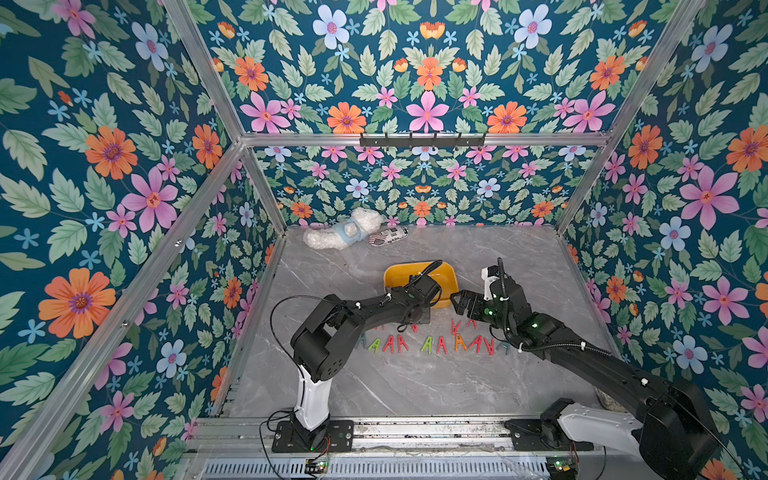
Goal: Take the clothespins out of the storage box
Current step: Place the clothespin at the center of the board, then reset both arms
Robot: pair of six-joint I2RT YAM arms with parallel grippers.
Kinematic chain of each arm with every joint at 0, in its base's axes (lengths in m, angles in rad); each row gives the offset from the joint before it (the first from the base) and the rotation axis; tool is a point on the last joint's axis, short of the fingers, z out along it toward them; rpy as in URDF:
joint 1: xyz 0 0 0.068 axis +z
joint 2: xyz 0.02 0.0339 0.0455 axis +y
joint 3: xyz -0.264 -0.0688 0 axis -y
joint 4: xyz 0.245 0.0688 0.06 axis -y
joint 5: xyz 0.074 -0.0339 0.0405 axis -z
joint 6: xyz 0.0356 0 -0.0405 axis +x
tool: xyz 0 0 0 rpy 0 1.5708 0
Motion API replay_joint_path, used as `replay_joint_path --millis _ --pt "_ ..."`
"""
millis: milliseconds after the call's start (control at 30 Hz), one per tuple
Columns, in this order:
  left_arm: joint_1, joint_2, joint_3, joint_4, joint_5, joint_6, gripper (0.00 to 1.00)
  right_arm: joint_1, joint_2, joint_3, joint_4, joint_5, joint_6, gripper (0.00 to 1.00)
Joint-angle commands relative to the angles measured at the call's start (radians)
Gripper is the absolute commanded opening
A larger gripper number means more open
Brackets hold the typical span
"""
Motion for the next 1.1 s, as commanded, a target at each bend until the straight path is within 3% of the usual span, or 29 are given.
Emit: replay_joint_path --millis 0,67,167,400,500,667,800,967,1067 --pt "0.001 -0.027 0.004 -0.021 -0.012 0.000 0.26 -0.001 0.000 -0.002 0.011 0.031 0.016 0.99" --pt "0.001 -0.055 0.008 -0.038 -0.013 0.000 0.28 -0.004 -0.003 0.001 0.010 0.049 0.014 0.99" --pt "0.000 -0.113 0.009 -0.064 -0.026 -0.008 0.41 -0.022 -0.018 -0.003 0.005 0.086 0.012 0.99" --pt "0.032 -0.255 0.028 -0.112 -0.092 -0.003 0.87 -0.099 -0.080 -0.044 0.033 0.175 -0.027 0.99" --pt "0.075 -0.318 0.021 -0.120 -0.132 0.003 0.98 -0.118 -0.115 -0.086 0.072 0.257 -0.077 0.99" --pt "0.220 -0.448 -0.096 -0.050 -0.215 0.000 0.99 -0.147 -0.182 -0.178 0.173 0.455 -0.166 0.99" --pt "0.366 -0.555 -0.255 0.075 -0.281 0.021 0.99 -0.180 -0.252 -0.330 0.410 0.607 -0.315 0.99" --pt "0.486 -0.606 -0.414 0.232 -0.445 0.097 1.00 -0.306 -0.265 -0.429 0.571 0.656 -0.383 0.99" --pt "0.570 -0.599 -0.500 0.370 -0.457 0.132 1.00 -0.382 -0.201 -0.456 0.654 0.645 -0.410 0.99"
